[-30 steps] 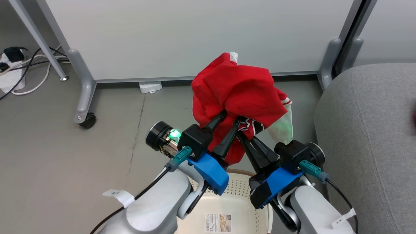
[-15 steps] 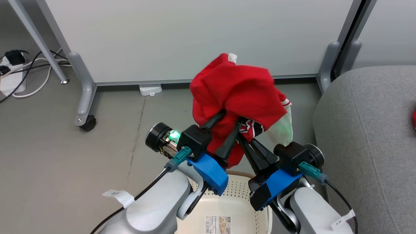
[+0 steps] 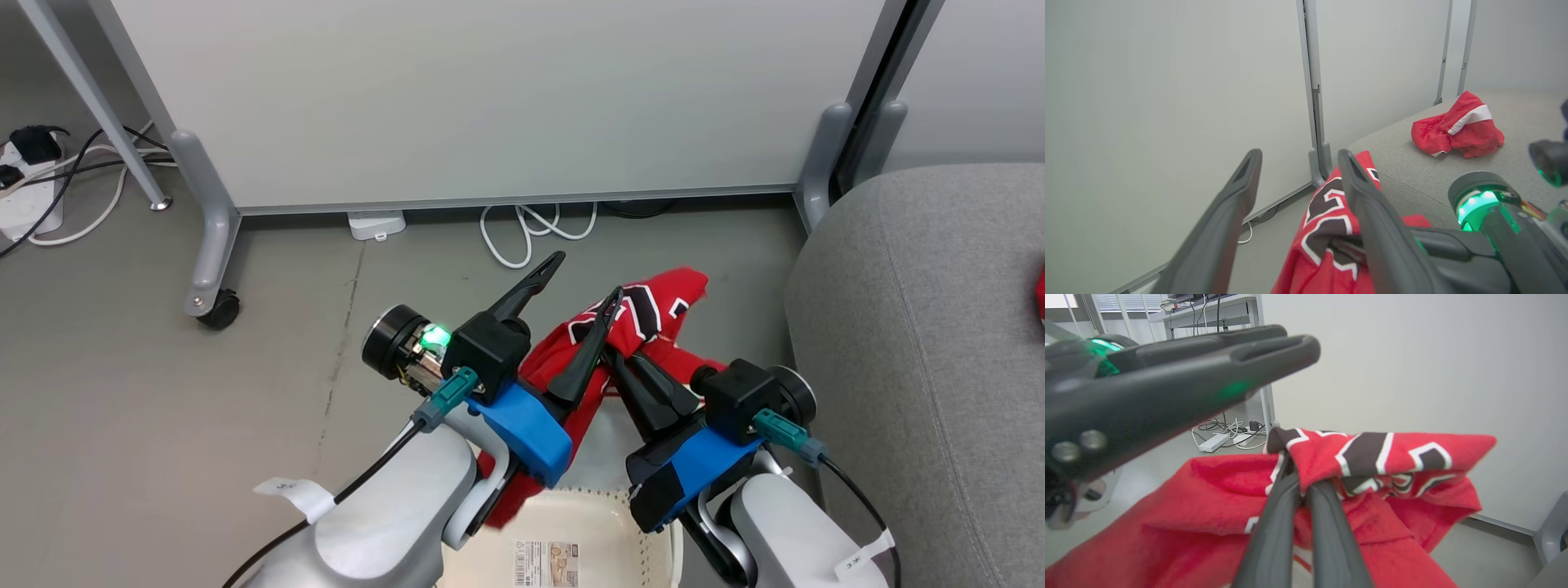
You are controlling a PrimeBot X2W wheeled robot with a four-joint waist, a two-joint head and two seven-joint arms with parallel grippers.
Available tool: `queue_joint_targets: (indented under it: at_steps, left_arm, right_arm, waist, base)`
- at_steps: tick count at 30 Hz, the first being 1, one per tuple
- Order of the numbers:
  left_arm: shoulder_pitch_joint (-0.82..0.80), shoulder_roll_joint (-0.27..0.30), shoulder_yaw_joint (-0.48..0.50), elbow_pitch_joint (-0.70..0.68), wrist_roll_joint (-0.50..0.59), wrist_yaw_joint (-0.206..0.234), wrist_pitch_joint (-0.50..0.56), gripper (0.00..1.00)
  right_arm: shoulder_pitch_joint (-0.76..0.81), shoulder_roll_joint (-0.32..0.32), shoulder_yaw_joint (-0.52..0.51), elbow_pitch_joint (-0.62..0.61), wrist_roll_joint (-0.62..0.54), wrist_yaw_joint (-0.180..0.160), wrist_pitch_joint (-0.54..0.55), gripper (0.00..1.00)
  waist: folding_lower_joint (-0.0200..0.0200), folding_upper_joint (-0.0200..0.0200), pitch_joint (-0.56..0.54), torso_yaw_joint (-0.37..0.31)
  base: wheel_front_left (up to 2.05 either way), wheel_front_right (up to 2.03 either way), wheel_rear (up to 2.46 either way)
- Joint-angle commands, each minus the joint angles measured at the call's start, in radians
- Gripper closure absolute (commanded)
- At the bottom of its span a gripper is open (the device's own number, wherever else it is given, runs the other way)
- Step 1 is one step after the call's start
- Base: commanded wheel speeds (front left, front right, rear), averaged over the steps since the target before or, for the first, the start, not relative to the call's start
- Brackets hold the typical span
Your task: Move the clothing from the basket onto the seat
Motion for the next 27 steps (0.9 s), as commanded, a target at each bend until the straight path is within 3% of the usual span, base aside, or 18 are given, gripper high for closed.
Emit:
queue_joint_targets:
  at_steps: [1,14,27]
  left_arm:
    - [-0.017,0.004,0.000,-0.003,-0.001,0.003,-0.003,0.00]
    - [-0.031,0.010,-0.007,-0.009,0.000,0.013,-0.003,0.00]
    - [-0.053,0.022,-0.017,-0.015,0.010,0.017,0.004,0.00]
  right_arm:
    - [0.005,-0.004,-0.003,-0.007,0.004,0.001,0.000,1.00]
    - [0.001,-0.006,-0.064,-0.026,0.008,0.001,0.000,1.00]
    - [-0.008,-0.024,-0.155,-0.083,-0.009,0.001,-0.001,1.00]
  waist:
    - [0.0000,0.0000,0.003,-0.002]
    - [0.0000,0.0000,0.039,-0.036]
    - [0.0000,0.0000,0.112,-0.155]
  base:
    - [0.00,0.00,0.00]
    - [0.00,0.00,0.00]
    - [0.00,0.00,0.00]
